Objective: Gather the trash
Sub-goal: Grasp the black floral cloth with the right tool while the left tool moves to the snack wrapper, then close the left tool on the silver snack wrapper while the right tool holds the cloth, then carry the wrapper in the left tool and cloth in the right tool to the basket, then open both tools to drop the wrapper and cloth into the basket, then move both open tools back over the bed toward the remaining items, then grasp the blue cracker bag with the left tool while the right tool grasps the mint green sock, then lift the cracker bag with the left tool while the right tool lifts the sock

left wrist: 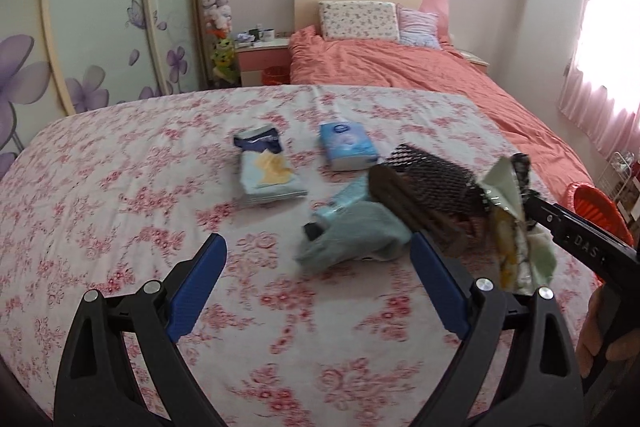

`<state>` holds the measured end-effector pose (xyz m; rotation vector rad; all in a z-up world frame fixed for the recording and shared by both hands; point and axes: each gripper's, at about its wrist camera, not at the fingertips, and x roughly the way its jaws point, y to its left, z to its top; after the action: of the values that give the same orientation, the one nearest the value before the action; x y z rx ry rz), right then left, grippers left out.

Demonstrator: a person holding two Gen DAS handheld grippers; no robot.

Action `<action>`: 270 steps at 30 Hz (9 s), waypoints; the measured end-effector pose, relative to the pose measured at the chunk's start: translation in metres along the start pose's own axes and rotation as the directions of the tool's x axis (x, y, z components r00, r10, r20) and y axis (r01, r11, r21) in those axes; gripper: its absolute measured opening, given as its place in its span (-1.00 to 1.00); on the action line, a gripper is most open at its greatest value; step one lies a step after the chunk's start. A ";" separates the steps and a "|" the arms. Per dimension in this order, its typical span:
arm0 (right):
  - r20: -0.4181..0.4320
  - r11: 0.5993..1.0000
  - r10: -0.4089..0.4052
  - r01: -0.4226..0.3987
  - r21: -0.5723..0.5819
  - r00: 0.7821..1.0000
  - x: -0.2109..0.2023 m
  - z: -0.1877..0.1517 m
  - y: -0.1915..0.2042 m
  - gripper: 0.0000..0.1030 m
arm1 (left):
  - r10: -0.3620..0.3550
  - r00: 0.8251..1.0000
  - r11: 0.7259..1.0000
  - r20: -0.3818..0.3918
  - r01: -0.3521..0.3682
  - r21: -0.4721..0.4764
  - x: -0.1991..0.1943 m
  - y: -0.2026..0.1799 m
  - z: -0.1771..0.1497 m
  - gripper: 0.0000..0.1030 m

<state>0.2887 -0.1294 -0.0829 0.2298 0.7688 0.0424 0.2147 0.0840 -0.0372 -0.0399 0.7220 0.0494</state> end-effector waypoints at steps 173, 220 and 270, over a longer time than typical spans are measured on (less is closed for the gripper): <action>0.025 0.997 -0.067 0.068 -0.048 0.997 -0.030 -0.014 -0.030 0.65 | 0.051 0.997 0.999 -0.051 -0.051 0.013 0.026 0.003 0.009 0.62; -0.118 0.985 -0.128 0.112 -0.133 0.985 0.028 -0.015 0.000 -0.22 | 0.069 0.979 0.997 -0.194 -0.074 -0.020 0.091 0.072 0.016 0.07; -0.119 0.986 -0.121 0.105 -0.132 0.985 0.027 -0.017 0.003 -0.17 | 0.108 0.978 0.992 -0.179 -0.119 -0.050 0.100 0.070 0.022 0.11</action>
<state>0.2962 -0.1201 -0.1129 0.0639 0.9017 -0.0029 0.3003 0.1587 -0.0884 -0.0616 0.8992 0.1792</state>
